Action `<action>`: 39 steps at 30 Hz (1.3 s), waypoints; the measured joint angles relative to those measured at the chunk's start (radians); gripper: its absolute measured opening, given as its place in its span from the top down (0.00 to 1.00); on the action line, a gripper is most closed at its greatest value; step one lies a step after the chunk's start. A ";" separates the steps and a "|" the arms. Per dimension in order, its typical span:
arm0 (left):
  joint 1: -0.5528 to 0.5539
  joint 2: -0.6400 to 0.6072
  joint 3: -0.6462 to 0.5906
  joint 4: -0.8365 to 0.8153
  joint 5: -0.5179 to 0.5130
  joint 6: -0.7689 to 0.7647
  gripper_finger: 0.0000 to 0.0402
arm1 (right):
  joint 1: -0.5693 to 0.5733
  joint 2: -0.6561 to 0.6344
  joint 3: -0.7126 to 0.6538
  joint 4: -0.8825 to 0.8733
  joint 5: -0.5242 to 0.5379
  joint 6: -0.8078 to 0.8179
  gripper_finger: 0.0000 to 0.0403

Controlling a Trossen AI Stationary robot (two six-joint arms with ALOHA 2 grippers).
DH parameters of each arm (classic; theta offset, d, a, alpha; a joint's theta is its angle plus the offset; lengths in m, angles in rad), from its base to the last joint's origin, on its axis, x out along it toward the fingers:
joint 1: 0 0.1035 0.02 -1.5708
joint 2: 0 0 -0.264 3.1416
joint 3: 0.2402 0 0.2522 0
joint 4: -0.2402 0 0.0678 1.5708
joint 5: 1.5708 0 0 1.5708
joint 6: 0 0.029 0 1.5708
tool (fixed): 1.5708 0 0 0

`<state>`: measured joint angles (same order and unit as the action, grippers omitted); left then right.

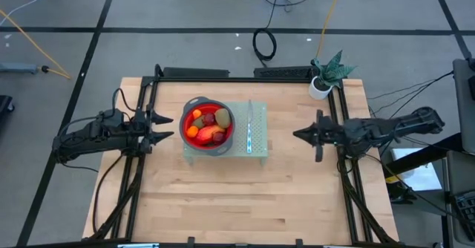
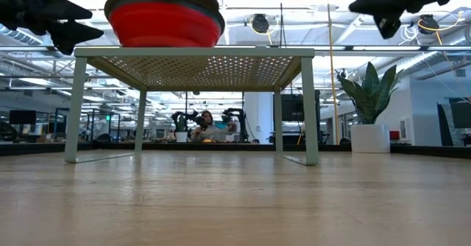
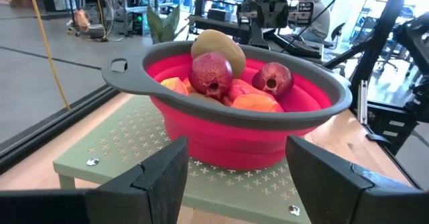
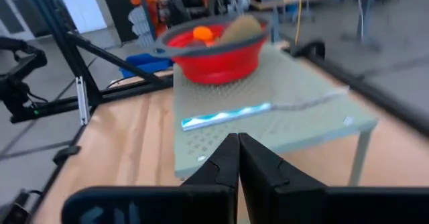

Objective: Pick & Place Fruit
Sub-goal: Return to Home Position

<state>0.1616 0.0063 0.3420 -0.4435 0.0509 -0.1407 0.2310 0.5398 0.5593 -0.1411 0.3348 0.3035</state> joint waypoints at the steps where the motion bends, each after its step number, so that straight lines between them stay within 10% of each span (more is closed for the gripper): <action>1: 0.000 0.000 0.000 0.000 0.000 -0.002 0.38 | 0.000 -0.023 -0.003 0.000 0.000 -0.040 1.00; 10: 0.000 0.000 0.000 0.001 0.009 0.006 0.38 | 0.000 -0.201 -0.044 0.000 0.000 -0.265 0.99; 39: 0.000 0.000 -0.266 0.292 0.168 -0.011 0.38 | 0.000 -0.414 -0.370 0.227 0.002 -0.241 0.99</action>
<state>0.1619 0.0059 0.0757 -0.1516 0.2192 -0.1513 0.2306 0.1258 0.1890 0.0863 0.3371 0.0626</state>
